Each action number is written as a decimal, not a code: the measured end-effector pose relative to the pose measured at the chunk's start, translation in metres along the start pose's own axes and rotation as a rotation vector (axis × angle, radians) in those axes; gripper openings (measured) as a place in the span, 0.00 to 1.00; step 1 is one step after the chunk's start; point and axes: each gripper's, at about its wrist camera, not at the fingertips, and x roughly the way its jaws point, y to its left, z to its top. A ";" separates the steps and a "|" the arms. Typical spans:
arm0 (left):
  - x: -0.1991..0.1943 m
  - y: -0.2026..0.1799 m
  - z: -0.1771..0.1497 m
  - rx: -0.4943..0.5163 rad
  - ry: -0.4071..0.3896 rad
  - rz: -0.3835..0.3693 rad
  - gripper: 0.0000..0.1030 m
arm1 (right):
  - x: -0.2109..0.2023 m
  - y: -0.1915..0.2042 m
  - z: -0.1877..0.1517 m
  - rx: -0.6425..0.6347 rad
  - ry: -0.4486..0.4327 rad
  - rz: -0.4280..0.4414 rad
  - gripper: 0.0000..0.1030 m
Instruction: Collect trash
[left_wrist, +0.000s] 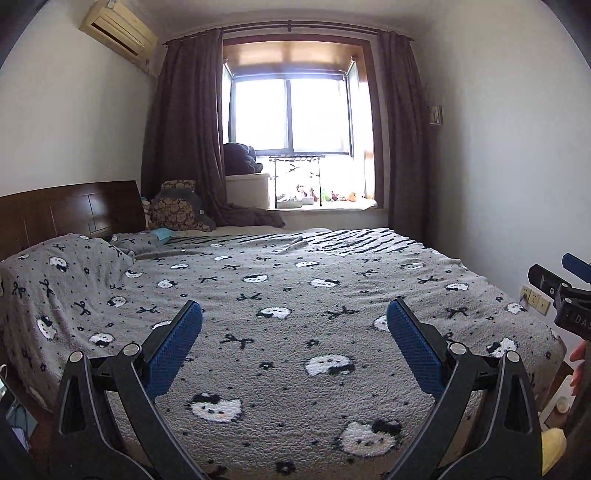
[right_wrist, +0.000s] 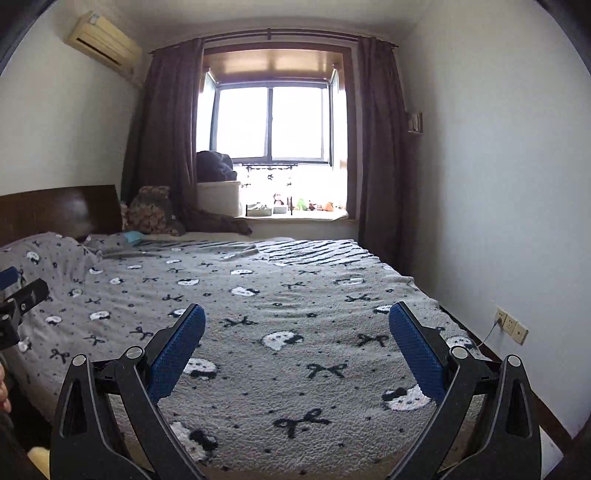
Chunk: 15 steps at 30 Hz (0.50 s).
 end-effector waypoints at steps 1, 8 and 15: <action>0.000 -0.001 0.000 0.001 0.002 -0.003 0.92 | 0.000 0.001 0.000 -0.001 -0.001 -0.001 0.97; -0.001 -0.001 -0.002 -0.002 0.003 -0.008 0.92 | -0.004 0.005 0.002 -0.008 -0.005 -0.002 0.97; -0.001 0.000 -0.001 -0.004 0.002 -0.008 0.92 | -0.004 0.007 0.002 -0.014 -0.003 -0.008 0.97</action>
